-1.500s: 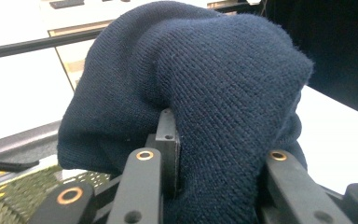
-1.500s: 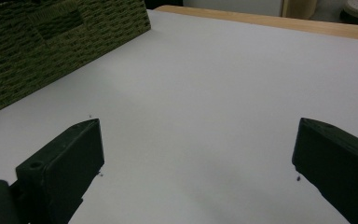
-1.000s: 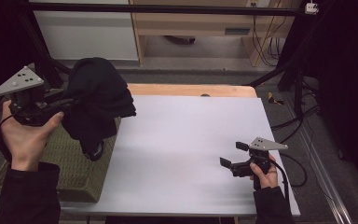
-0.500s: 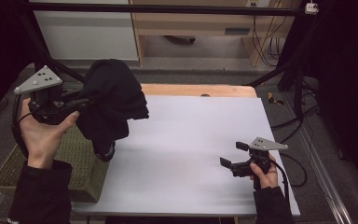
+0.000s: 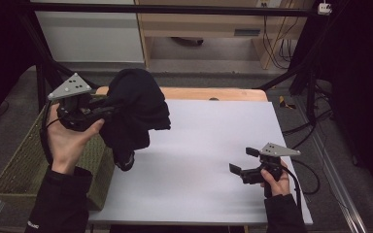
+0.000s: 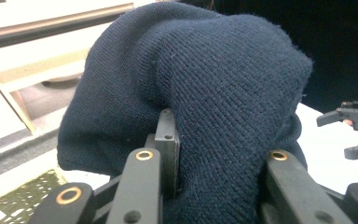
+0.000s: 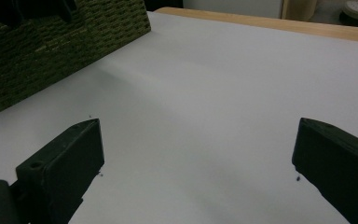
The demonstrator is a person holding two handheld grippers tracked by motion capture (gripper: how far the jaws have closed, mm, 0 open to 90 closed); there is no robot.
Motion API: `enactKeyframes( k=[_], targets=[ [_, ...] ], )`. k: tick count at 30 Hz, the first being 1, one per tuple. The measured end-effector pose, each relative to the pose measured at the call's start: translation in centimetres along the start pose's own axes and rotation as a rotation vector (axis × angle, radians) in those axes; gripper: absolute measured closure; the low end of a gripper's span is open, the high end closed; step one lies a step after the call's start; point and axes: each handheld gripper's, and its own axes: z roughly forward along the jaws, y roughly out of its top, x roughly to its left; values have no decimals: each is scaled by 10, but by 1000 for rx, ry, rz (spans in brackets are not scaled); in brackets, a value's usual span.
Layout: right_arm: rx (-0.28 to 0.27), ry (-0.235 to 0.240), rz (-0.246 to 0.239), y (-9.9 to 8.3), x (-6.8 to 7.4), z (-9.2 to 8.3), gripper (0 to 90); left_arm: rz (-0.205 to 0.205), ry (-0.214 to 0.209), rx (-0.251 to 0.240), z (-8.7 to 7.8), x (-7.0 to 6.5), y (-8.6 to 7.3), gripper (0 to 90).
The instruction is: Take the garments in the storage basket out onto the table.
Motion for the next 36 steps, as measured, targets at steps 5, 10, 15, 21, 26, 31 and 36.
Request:
enactKeyframes(
  k=[5,10,15,21,26,31,36],
  targets=[
    [1,1,0,0,0,0,22,-8,-13,8,12,-2,-6,697],
    [0,2,1,0,0,0,22,-15,-16,26,23,-4,-11,696],
    [0,2,0,0,0,0,22,-13,-26,47,39,-7,-14,696],
    [-2,3,2,0,0,0,22,-10,-39,52,50,-12,-15,696],
    [-1,3,2,0,0,0,22,-26,-53,49,63,-18,-17,695],
    [-6,3,4,0,0,-1,22,-30,-69,54,77,-23,-21,694],
    [-4,3,6,0,0,-1,23,-22,-86,66,92,-29,-26,693]
  ],
)
